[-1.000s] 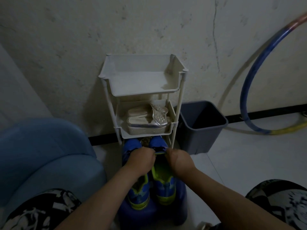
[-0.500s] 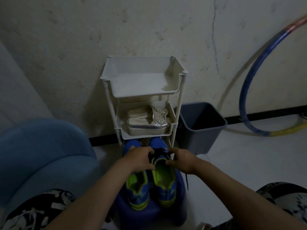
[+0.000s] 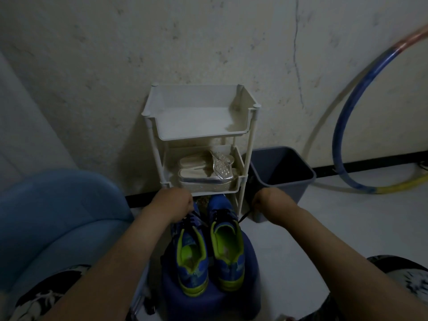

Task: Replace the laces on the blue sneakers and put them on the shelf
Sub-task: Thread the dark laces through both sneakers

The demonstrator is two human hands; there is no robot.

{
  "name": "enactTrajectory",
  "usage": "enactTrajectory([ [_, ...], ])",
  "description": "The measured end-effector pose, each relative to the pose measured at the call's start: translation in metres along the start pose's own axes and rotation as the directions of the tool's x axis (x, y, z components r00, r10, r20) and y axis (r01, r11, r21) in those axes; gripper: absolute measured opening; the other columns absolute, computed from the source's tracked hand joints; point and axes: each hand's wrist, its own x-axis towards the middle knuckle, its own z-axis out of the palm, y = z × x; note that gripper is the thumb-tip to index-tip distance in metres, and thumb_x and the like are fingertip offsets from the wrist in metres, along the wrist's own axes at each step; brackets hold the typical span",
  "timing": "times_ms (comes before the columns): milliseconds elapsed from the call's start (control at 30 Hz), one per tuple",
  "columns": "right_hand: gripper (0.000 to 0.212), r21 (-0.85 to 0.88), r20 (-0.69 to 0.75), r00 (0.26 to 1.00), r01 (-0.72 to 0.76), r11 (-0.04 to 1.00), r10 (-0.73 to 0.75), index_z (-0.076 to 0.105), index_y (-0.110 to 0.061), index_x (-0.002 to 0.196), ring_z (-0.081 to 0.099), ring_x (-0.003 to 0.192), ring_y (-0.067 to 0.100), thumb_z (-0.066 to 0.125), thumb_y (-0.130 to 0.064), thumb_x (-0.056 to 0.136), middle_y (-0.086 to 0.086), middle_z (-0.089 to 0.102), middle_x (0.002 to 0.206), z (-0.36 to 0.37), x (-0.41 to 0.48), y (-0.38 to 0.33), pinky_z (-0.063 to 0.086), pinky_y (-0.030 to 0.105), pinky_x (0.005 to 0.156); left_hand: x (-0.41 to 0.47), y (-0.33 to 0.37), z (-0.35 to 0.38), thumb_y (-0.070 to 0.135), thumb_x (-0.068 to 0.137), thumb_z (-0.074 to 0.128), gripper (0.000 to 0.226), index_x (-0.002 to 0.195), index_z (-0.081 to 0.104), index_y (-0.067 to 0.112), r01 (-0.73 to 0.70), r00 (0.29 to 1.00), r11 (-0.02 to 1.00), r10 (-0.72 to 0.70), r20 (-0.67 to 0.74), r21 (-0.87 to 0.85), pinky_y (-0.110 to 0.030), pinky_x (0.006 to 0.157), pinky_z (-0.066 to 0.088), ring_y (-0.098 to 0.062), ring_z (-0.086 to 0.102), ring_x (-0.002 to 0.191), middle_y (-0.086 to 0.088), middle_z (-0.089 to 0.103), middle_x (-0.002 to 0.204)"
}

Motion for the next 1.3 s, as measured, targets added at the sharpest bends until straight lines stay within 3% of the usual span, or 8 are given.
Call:
enactTrajectory([
  [267, 0.02, -0.155, -0.075, 0.994, -0.089, 0.984, 0.078, 0.07, -0.023, 0.109, 0.06, 0.096, 0.022, 0.058, -0.025, 0.092, 0.003, 0.057, 0.112, 0.001, -0.005, 0.001, 0.054, 0.035, 0.076, 0.0, -0.01, 0.004, 0.042, 0.094, 0.055, 0.032, 0.113, 0.066, 0.019, 0.099, 0.974, 0.982, -0.128, 0.184, 0.162, -0.033, 0.086, 0.047, -0.021, 0.059, 0.104, -0.001, 0.062, 0.118],
  [467, 0.024, 0.242, -0.073, 0.992, -0.08, 0.967, 0.101, 0.075, -0.019, 0.093, 0.065, 0.075, 0.014, 0.055, -0.031, 0.094, 0.001, 0.072, 0.088, 0.005, 0.005, -0.009, 0.055, 0.027, 0.066, 0.004, 0.004, 0.0, 0.046, 0.091, 0.059, 0.03, 0.091, 0.068, 0.018, 0.171, 0.985, 0.984, -0.171, 0.001, -0.044, -0.032, 0.077, 0.049, -0.022, 0.063, 0.095, -0.004, 0.068, 0.1],
  [600, 0.017, 0.627, -0.155, 0.982, 0.016, 0.779, 0.104, 0.078, -0.019, 0.091, 0.062, 0.063, -0.001, 0.063, -0.027, 0.094, -0.007, 0.072, 0.081, 0.004, 0.003, -0.03, 0.042, 0.007, 0.054, 0.013, 0.022, 0.013, 0.024, 0.088, 0.068, 0.011, 0.085, 0.076, 0.018, 0.154, 0.979, 0.781, -0.203, -0.013, -0.605, -0.038, 0.079, 0.058, -0.019, 0.068, 0.076, -0.005, 0.073, 0.079],
  [700, 0.005, 0.864, -0.122, 0.98, 0.026, 0.503, 0.16, 0.073, -0.01, 0.092, 0.064, 0.058, 0.012, 0.069, -0.011, 0.09, 0.005, 0.073, 0.079, 0.003, 0.003, -0.043, 0.058, 0.026, 0.061, 0.021, 0.036, 0.017, 0.016, 0.084, 0.073, 0.009, 0.092, 0.076, 0.014, 0.171, 0.954, 0.474, -0.3, 0.024, -0.864, -0.036, 0.075, 0.059, -0.018, 0.068, 0.068, -0.007, 0.073, 0.075],
  [867, 0.032, 0.988, 0.081, 0.985, -0.1, 0.121, 0.151, 0.058, 0.001, 0.11, 0.069, 0.066, 0.031, 0.074, 0.001, 0.082, 0.028, 0.067, 0.096, -0.002, 0.007, -0.053, 0.058, 0.04, 0.059, 0.027, 0.041, 0.012, 0.02, 0.086, 0.072, 0.017, 0.103, 0.075, 0.021, -0.076, 0.949, 0.82, -0.115, -0.294, -0.567, -0.022, 0.072, 0.048, -0.008, 0.064, 0.083, 0.004, 0.072, 0.092],
  [1033, 0.019, 0.94, 0.206, 0.976, -0.217, 0.262, 0.072, 0.066, 0.0, 0.103, 0.066, 0.056, 0.02, 0.065, -0.017, 0.094, 0.009, 0.076, 0.087, -0.002, 0.004, -0.05, 0.037, 0.025, 0.045, 0.038, 0.04, -0.004, 0.015, 0.084, 0.074, 0.036, 0.118, 0.068, 0.018, -0.169, 0.97, 0.942, 0.106, -0.22, -0.29, -0.024, 0.079, 0.047, -0.016, 0.064, 0.098, -0.003, 0.069, 0.109],
  [1167, 0.016, 0.93, 0.219, 0.976, -0.209, 0.302, -0.002, 0.069, -0.007, 0.098, 0.066, 0.056, 0.018, 0.065, -0.021, 0.094, 0.011, 0.073, 0.091, 0.0, 0.004, -0.056, 0.036, 0.021, 0.042, 0.042, 0.037, -0.007, 0.009, 0.08, 0.076, 0.037, 0.115, 0.068, 0.019, -0.241, 0.961, 0.895, 0.164, -0.224, -0.375, -0.011, 0.067, 0.039, -0.004, 0.06, 0.08, 0.002, 0.068, 0.098],
  [1300, 0.018, 0.923, 0.241, 0.959, -0.18, 0.341, -0.146, 0.067, -0.002, 0.104, 0.063, 0.05, 0.011, 0.064, -0.018, 0.095, 0.0, 0.068, 0.061, 0.007, 0.001, -0.065, 0.036, 0.02, 0.042, 0.04, 0.041, -0.006, -0.003, 0.08, 0.07, 0.035, 0.11, 0.069, 0.016, -0.271, 0.954, 0.788, 0.142, -0.265, -0.553, -0.003, 0.061, 0.042, 0.006, 0.056, 0.067, 0.004, 0.068, 0.091],
])
